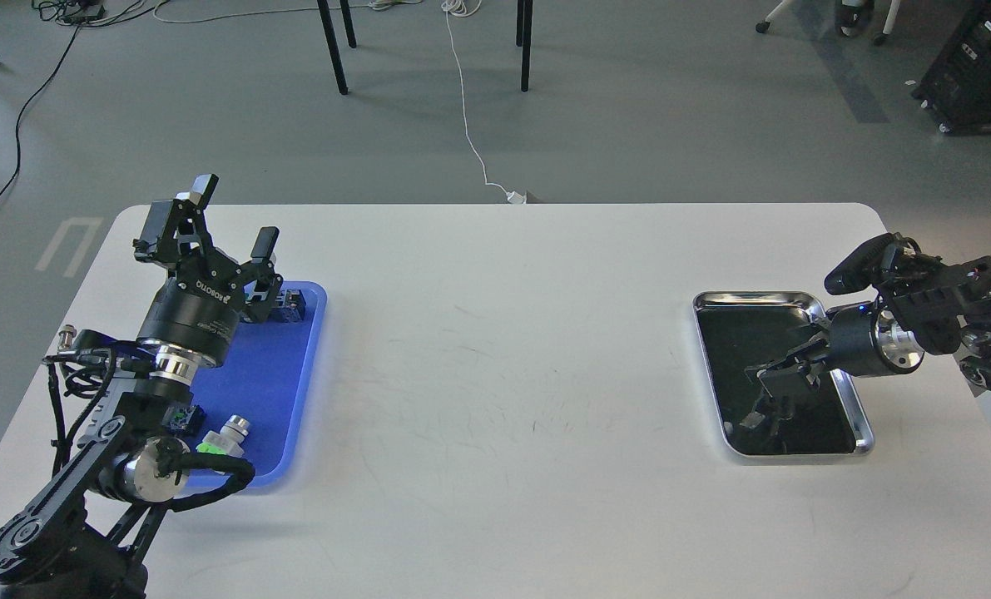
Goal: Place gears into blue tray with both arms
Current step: 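Lower the right gripper and grasp a small black gear in the black tray, then carry the black gear to the table center and open the right gripper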
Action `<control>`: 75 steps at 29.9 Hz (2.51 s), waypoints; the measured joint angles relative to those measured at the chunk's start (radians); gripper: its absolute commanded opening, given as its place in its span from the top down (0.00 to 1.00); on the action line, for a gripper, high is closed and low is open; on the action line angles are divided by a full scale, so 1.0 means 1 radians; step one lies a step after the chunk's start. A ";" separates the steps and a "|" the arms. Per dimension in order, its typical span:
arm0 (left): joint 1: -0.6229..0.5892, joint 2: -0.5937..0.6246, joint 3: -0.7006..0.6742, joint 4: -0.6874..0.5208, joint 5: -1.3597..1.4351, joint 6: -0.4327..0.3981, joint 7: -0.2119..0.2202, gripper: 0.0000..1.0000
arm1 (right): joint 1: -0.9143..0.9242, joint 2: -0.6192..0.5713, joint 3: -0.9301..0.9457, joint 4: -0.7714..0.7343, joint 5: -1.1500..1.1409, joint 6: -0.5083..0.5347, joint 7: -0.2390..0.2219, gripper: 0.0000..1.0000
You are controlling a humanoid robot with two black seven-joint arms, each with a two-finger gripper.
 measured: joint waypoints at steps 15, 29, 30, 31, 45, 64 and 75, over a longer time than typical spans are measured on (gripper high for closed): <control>0.008 0.003 -0.005 -0.009 0.000 0.000 0.000 0.02 | -0.021 0.028 0.002 -0.049 0.002 -0.009 0.000 0.40; 0.010 0.000 -0.003 -0.009 0.000 0.000 0.000 0.02 | -0.043 0.065 -0.001 -0.090 0.002 -0.010 0.000 0.49; 0.010 -0.001 -0.003 -0.009 0.000 0.000 0.000 0.02 | -0.044 0.065 -0.001 -0.092 0.002 -0.010 0.000 0.50; 0.010 -0.002 -0.003 -0.009 0.000 0.000 0.000 0.02 | -0.045 0.065 -0.001 -0.094 0.002 -0.010 0.000 0.51; 0.010 -0.006 0.000 -0.009 0.000 -0.003 0.000 0.02 | -0.053 0.072 0.000 -0.105 0.002 -0.011 0.000 0.72; 0.007 -0.024 0.002 -0.009 0.000 -0.003 0.001 0.02 | 0.073 0.059 0.008 -0.012 0.041 -0.005 0.000 0.86; 0.006 -0.017 0.002 -0.009 0.003 -0.001 0.002 0.02 | 0.217 0.343 -0.072 0.079 0.297 -0.016 0.000 0.86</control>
